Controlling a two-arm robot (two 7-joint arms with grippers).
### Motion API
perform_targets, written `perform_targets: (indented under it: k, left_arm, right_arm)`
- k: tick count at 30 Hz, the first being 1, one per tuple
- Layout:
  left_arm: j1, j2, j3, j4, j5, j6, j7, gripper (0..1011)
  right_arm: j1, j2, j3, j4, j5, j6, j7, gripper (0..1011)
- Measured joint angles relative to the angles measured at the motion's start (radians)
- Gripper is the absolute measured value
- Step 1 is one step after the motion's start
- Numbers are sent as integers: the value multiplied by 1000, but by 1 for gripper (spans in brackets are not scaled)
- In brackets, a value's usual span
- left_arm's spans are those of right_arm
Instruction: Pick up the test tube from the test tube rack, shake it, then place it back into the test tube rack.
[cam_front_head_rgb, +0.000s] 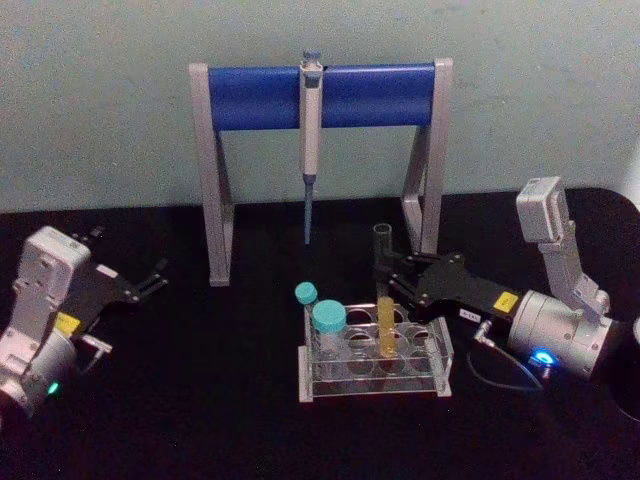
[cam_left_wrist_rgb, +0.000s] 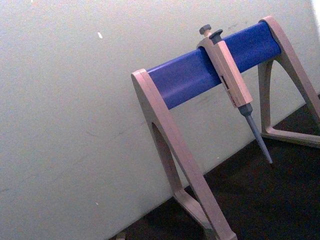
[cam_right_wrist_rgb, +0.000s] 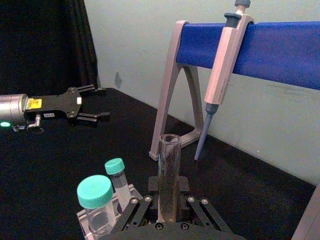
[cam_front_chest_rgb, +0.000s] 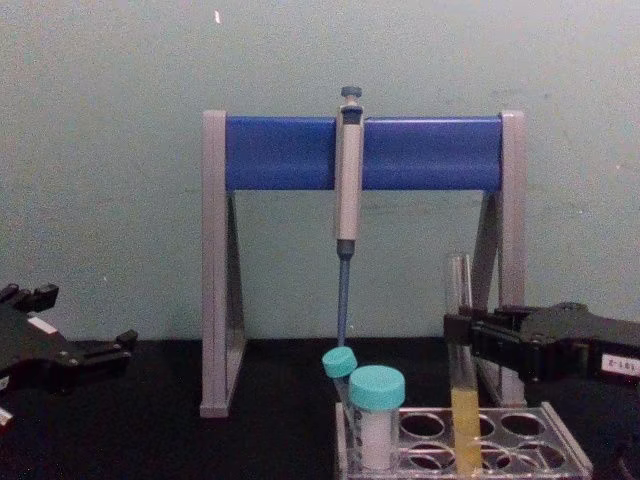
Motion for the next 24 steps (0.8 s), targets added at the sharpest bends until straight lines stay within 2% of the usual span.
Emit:
perform_targets:
  k: [3,4,6,7,9,13,14,19,24]
  left_arm:
    - [0,0,0,0,0,0,0,1001]
    - [0,0,0,0,0,0,0,1001]
    - [0,0,0,0,0,0,0,1001]
    - [0,0,0,0,0,0,0,1001]
    - [0,0,0,0,0,0,0,1001]
    - [0,0,0,0,0,0,0,1001]
    - [0,0,0,0,0,0,0,1001]
    - [0,0,0,0,0,0,0,1001]
    - [0,0,0,0,0,0,0,1001]
  right_arm:
    - [0,0,0,0,0,0,0,266]
    - [0,0,0,0,0,0,0,326]
    - [0,0,1,0,0,0,0,368]
    - [0,0,1,0,0,0,0,424]
    - [0,0,1,0,0,0,0,456]
    - [0,0,1,0,0,0,0,602]
    - [0,0,1,0,0,0,0,602]
    - [0,0,1,0,0,0,0,797]
    - [0,0,1,0,0,0,0,919]
